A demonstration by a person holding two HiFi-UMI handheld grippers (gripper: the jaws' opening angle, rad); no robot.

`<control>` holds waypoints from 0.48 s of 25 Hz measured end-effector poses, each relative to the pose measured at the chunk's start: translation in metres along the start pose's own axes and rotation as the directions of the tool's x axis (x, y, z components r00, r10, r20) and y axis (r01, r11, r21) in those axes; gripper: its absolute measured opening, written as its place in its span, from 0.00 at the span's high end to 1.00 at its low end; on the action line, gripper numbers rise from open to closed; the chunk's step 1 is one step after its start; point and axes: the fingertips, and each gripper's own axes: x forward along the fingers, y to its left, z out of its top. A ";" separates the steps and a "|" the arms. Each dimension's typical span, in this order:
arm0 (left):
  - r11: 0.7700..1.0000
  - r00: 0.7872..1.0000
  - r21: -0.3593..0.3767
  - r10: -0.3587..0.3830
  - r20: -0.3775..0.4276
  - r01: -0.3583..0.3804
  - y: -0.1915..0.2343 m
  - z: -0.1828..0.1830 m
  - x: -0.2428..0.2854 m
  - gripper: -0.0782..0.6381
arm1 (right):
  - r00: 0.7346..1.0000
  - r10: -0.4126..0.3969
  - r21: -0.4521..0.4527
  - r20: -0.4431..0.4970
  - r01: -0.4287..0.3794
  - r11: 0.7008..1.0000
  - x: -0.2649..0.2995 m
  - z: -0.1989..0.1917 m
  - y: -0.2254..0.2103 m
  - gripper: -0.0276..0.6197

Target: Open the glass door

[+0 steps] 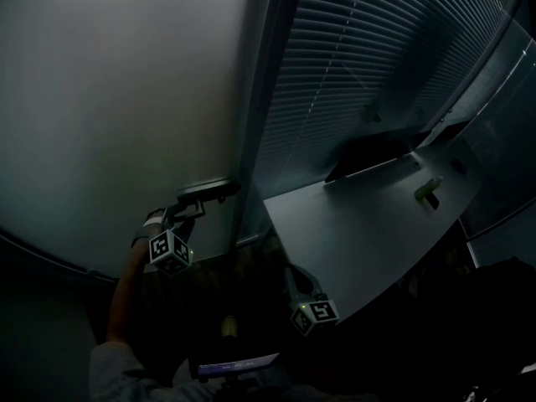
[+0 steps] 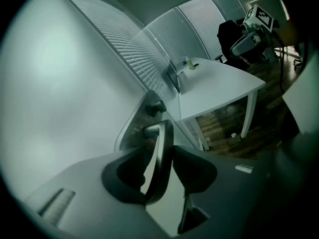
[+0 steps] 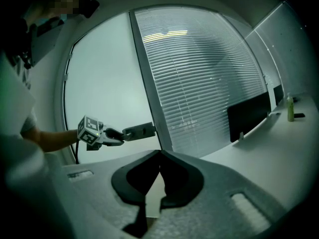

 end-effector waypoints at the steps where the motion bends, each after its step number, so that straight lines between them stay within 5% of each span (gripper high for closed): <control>1: 1.000 1.000 0.013 -0.008 -0.006 0.008 -0.001 0.000 0.000 0.66 | 1.000 0.000 0.005 0.002 0.000 1.000 0.000 0.000 -0.001 0.95; 12: 0.979 0.993 0.196 -0.042 -0.115 0.064 -0.011 -0.016 0.027 0.72 | 1.000 -0.021 0.037 -0.002 0.021 0.999 0.000 -0.001 0.001 0.95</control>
